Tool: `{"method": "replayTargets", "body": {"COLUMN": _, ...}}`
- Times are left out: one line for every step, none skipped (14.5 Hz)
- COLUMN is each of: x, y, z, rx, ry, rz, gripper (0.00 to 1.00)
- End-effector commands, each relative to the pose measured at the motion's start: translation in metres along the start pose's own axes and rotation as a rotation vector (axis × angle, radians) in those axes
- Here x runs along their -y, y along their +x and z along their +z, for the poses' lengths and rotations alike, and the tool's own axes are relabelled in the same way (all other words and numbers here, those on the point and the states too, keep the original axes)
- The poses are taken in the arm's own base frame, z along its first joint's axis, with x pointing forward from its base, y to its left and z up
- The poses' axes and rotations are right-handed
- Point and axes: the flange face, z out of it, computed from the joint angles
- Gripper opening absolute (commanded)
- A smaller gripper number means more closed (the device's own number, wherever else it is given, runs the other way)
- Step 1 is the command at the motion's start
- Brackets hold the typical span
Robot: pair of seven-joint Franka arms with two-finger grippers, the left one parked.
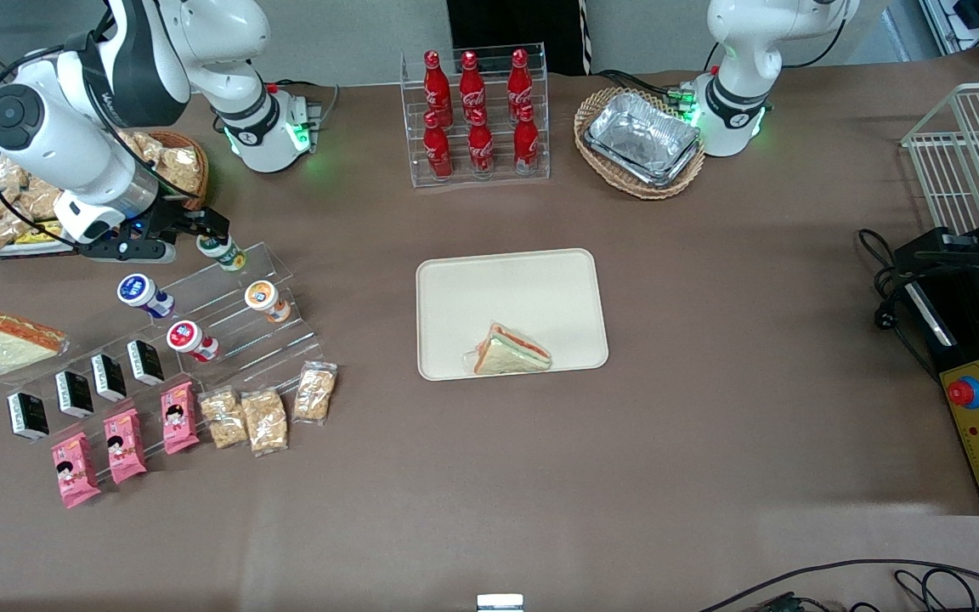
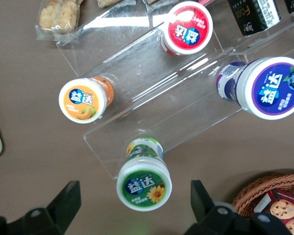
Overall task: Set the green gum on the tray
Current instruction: 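Move the open right gripper over the green-label gum bottle on the stand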
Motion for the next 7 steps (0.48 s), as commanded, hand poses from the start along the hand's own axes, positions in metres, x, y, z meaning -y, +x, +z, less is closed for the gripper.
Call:
{"method": "replayTargets", "body": {"x": -0.007, "y": -0.006, "z": 0.010, "rx": -0.019, "ry": 0.010, "rz": -0.009, "gripper": 1.00}}
{"method": "replayTargets", "body": {"x": -0.007, "y": -0.008, "z": 0.014, "rx": -0.015, "ry": 0.011, "rz": -0.008, "gripper": 1.00}}
{"method": "replayTargets", "body": {"x": -0.007, "y": -0.010, "z": 0.017, "rx": -0.017, "ry": 0.011, "rz": -0.008, "gripper": 1.00}}
{"method": "replayTargets", "body": {"x": -0.008, "y": -0.011, "z": 0.021, "rx": -0.018, "ry": 0.011, "rz": -0.008, "gripper": 1.00}}
{"method": "replayTargets", "body": {"x": -0.008, "y": -0.011, "z": 0.023, "rx": -0.023, "ry": 0.011, "rz": -0.007, "gripper": 1.00}}
{"method": "replayTargets", "body": {"x": -0.008, "y": -0.011, "z": 0.025, "rx": -0.025, "ry": 0.011, "rz": -0.007, "gripper": 1.00}}
{"method": "replayTargets", "body": {"x": -0.008, "y": -0.012, "z": 0.027, "rx": -0.029, "ry": 0.011, "rz": -0.007, "gripper": 1.00}}
